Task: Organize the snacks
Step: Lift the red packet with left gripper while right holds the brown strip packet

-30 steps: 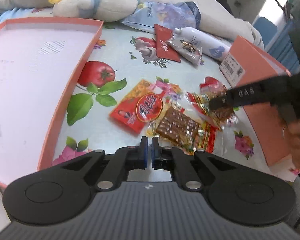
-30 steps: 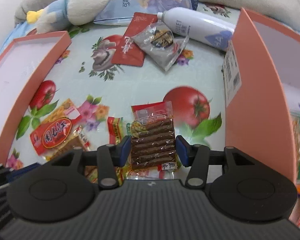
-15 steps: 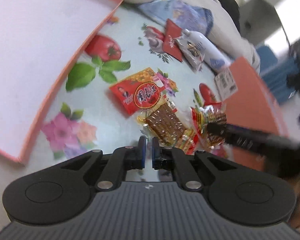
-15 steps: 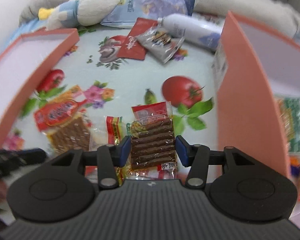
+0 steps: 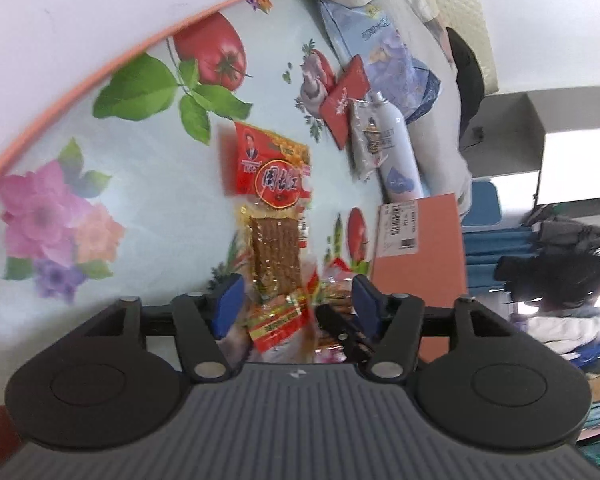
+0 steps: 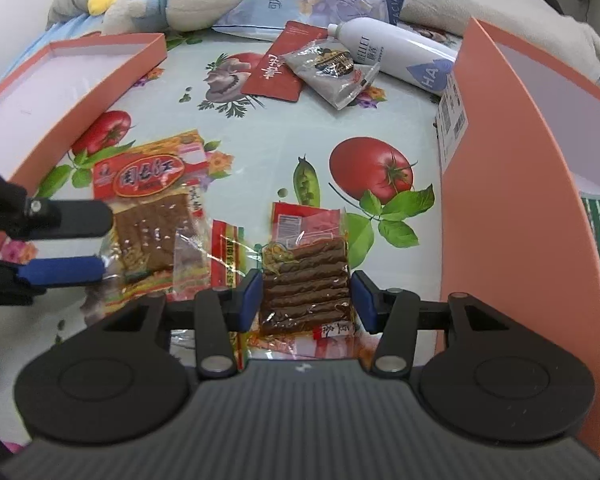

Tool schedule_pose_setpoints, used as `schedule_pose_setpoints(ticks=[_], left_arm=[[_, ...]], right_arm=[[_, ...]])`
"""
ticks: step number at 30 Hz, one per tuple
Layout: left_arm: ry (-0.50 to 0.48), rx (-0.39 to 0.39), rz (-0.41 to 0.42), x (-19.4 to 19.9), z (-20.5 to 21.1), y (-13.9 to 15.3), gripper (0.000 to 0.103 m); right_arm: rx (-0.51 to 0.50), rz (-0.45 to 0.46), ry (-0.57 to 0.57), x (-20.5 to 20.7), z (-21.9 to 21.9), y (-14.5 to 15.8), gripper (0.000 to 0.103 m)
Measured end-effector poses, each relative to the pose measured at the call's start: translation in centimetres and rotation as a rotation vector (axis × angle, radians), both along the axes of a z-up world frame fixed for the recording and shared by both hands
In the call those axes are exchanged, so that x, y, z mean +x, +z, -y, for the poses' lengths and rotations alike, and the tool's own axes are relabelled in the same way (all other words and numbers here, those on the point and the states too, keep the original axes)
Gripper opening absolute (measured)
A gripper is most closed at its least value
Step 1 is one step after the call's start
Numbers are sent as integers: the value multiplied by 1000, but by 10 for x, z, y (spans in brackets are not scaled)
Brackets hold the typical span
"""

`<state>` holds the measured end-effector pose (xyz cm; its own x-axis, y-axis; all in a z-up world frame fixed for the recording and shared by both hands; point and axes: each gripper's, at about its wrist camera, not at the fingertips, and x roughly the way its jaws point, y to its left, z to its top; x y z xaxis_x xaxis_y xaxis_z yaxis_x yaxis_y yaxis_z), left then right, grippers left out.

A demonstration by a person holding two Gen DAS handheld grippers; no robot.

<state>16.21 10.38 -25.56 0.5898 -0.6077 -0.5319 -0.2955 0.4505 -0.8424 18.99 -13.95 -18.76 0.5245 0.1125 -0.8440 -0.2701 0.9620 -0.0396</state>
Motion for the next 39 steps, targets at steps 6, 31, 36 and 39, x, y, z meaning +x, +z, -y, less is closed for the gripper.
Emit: schedule_pose_setpoints(ticks=[6, 31, 36, 39], left_arm=[[34, -179, 25, -1, -4, -9, 67], [43, -32, -177, -1, 14, 4, 69], [70, -105, -174, 10, 19, -8, 69], [91, -148, -162, 14, 19, -13, 69]], right_arm=[[30, -6, -5, 1, 5, -1, 52], [35, 0, 4, 0, 6, -2, 52], [37, -1, 6, 0, 6, -2, 52], [39, -1, 6, 0, 7, -2, 52]])
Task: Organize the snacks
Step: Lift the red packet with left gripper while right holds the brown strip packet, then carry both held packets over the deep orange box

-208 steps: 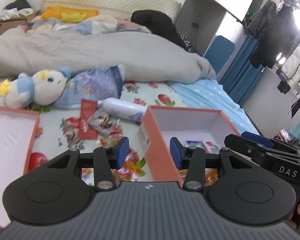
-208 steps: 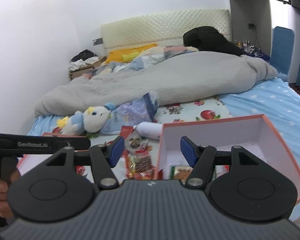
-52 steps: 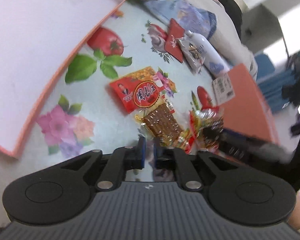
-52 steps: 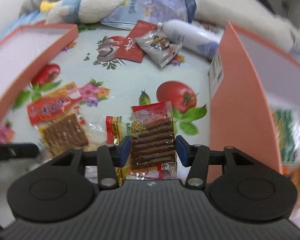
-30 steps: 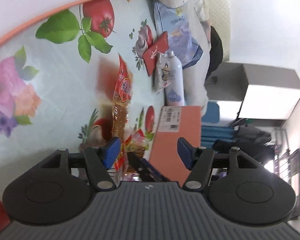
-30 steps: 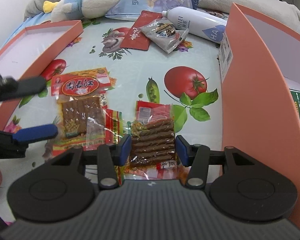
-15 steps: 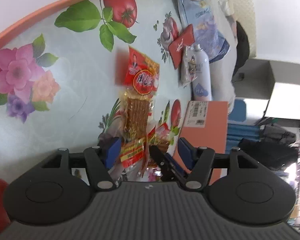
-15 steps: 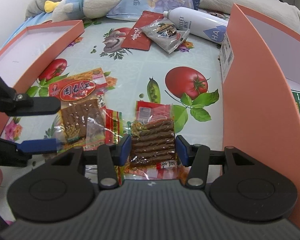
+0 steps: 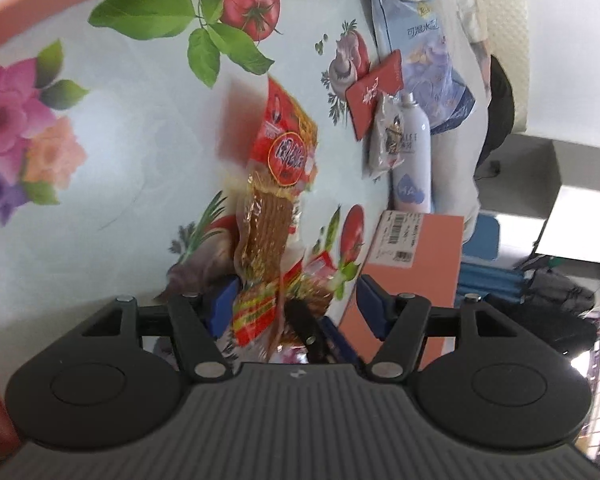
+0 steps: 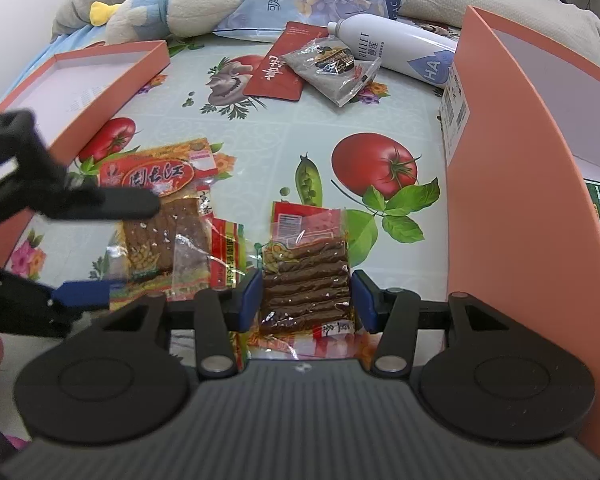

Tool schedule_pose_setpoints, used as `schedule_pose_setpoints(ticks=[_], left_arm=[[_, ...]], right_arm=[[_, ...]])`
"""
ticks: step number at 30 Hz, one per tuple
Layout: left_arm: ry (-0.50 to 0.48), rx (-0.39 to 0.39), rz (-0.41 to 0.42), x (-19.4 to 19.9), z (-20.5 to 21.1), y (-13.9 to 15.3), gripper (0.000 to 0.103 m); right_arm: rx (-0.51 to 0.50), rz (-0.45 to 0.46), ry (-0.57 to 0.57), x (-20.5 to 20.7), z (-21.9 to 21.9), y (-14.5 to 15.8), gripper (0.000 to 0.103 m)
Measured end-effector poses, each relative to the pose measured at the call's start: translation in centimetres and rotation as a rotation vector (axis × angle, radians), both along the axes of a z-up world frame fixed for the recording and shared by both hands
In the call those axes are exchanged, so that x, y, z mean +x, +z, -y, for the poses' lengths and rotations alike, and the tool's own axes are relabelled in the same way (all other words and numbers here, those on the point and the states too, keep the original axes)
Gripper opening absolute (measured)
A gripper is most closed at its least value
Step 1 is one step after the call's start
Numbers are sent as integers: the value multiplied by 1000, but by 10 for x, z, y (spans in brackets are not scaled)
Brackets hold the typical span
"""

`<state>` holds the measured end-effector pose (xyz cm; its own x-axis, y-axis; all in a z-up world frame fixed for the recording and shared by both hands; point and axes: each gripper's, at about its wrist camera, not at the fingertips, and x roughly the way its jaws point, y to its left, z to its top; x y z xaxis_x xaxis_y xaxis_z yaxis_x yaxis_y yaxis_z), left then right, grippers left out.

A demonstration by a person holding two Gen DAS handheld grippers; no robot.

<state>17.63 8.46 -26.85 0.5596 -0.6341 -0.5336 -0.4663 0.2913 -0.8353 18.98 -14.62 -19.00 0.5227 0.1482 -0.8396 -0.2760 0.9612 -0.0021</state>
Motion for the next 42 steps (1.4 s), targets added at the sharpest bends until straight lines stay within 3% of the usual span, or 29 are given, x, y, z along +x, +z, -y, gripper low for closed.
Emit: schedule_pose_setpoints(ticks=[2, 7, 15, 21, 32, 42], left_arm=[[-4, -10, 25, 2, -1, 0, 69], [-17, 62, 63, 7, 1, 5, 66], [-99, 283, 99, 8, 16, 12, 15], [-133, 341, 142, 1, 21, 22, 9], [-158, 455, 226, -21, 26, 64, 7], [-186, 551, 302, -23, 33, 120, 7]], right_arm=[[2, 0, 2, 0, 0, 0, 52], [13, 4, 3, -2, 0, -1, 52], [17, 9, -5, -8, 0, 1, 51], [21, 11, -8, -14, 2, 5, 51], [55, 27, 4, -25, -2, 26, 50], [106, 69, -8, -28, 3, 71, 50]])
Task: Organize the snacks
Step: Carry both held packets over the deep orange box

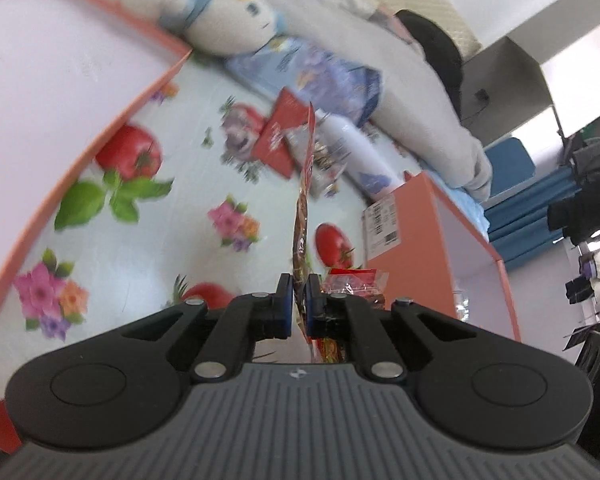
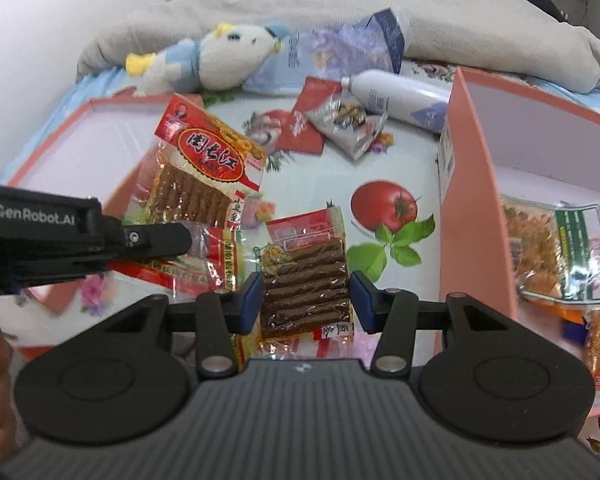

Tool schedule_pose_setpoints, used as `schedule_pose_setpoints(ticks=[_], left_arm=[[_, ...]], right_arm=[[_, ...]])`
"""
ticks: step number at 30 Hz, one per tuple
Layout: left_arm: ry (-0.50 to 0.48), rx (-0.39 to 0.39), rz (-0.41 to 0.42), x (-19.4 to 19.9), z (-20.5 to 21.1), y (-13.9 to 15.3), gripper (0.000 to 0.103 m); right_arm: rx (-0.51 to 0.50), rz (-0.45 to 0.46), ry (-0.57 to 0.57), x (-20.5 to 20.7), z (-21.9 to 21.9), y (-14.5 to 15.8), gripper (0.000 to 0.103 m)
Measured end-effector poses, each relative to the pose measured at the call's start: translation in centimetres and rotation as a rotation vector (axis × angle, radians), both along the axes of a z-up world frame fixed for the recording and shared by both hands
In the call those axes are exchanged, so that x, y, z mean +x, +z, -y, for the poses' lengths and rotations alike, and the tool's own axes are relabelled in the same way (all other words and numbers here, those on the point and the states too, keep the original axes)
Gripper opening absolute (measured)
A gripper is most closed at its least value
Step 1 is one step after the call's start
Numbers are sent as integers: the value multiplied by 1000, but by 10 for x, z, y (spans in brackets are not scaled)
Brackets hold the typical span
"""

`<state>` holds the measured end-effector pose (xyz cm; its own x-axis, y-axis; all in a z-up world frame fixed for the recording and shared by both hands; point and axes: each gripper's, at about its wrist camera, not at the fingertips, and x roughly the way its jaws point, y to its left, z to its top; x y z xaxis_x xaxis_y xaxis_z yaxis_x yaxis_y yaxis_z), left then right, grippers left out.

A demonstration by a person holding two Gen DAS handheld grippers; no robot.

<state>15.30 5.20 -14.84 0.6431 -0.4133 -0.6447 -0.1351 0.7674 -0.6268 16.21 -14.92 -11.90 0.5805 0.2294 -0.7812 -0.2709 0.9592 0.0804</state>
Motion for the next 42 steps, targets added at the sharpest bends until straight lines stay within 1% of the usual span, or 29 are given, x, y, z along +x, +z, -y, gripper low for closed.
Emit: schedule_pose_setpoints(ticks=[6, 15, 24, 29, 34, 37, 40, 41, 42], left_arm=[[-16, 17, 60, 4, 6, 31, 7], [-48, 35, 124, 19, 27, 69, 7], [-94, 57, 219, 34, 63, 121, 7], [-128, 55, 275, 39, 94, 147, 7], [-176, 50, 285, 48, 130, 154, 7], [-213, 61, 272, 56, 154, 149, 7], [-266, 93, 256, 66, 183, 139, 7], [-282, 105, 248, 69, 193, 134, 7], [-299, 121, 238, 71, 203, 129, 7]], right_arm=[[10, 68, -3, -2, 9, 32, 50], [18, 130, -20, 8, 30, 64, 50], [31, 225, -44, 13, 64, 107, 50], [28, 278, -71, 11, 89, 126, 50], [6, 312, -112, 5, 119, 135, 50], [2, 308, -144, 4, 138, 132, 50], [1, 289, -181, 6, 157, 122, 50], [-2, 283, -192, 6, 164, 117, 46], [-16, 273, -212, 7, 171, 111, 37]])
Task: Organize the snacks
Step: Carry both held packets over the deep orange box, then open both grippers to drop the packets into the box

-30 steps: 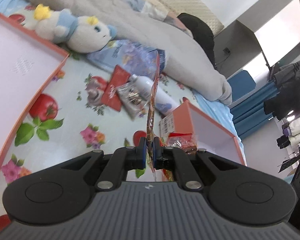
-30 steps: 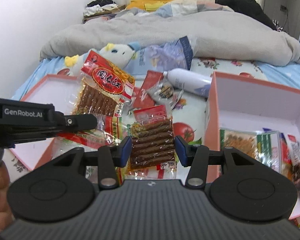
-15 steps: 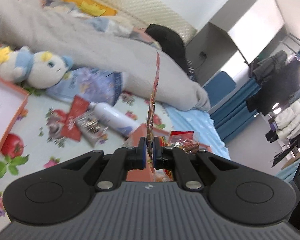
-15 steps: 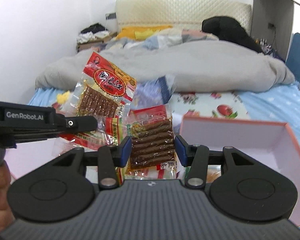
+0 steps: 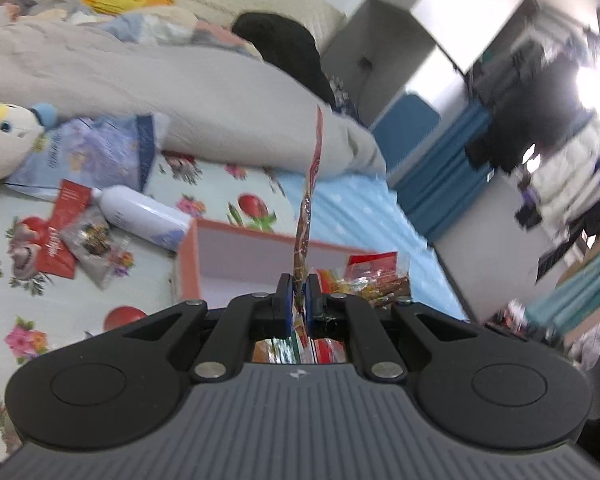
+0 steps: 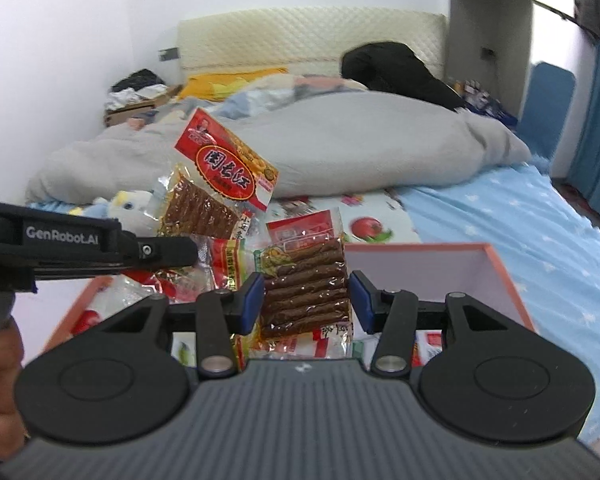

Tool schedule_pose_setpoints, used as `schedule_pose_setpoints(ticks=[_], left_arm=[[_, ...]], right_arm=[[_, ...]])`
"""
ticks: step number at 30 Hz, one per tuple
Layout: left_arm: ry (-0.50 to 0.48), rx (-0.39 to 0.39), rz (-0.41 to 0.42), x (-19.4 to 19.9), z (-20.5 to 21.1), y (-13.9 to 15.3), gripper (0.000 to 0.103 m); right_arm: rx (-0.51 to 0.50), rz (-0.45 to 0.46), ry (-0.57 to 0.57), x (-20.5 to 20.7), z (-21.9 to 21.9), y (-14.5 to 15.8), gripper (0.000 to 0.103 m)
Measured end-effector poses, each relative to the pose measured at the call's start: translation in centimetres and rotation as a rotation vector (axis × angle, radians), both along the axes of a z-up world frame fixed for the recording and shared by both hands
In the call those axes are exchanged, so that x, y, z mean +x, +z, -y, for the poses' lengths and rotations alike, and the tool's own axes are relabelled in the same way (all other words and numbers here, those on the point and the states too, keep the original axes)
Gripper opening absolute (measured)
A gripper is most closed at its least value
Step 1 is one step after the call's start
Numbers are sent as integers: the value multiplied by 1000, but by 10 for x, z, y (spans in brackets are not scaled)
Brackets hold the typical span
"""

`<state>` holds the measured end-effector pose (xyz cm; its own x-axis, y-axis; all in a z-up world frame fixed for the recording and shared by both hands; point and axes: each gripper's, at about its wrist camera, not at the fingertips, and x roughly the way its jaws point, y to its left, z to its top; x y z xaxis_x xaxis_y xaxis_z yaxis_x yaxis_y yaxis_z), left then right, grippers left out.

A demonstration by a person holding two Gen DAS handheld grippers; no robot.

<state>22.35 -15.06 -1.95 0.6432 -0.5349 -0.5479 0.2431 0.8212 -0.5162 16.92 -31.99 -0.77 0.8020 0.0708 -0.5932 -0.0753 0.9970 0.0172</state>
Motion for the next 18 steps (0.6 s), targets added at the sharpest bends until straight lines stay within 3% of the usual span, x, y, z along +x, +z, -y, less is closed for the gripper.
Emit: schedule_pose_setpoints(ticks=[1, 4, 11, 17, 18], left_arm=[[-14, 19, -9, 3, 9, -7, 7], [-60, 31, -60, 12, 34, -30, 8], [-130, 154, -163, 23, 85, -92, 8], [-138, 177, -210, 24, 96, -111, 9], [-134, 175, -217, 26, 96, -113, 16]], right_arm=[[-3, -15, -16, 1, 8, -6, 24], [15, -68, -39, 3, 28, -26, 26], [40, -179, -82, 1, 56, -84, 26], [83, -215, -112, 2, 75, -103, 26], [87, -215, -115, 4, 77, -103, 26]])
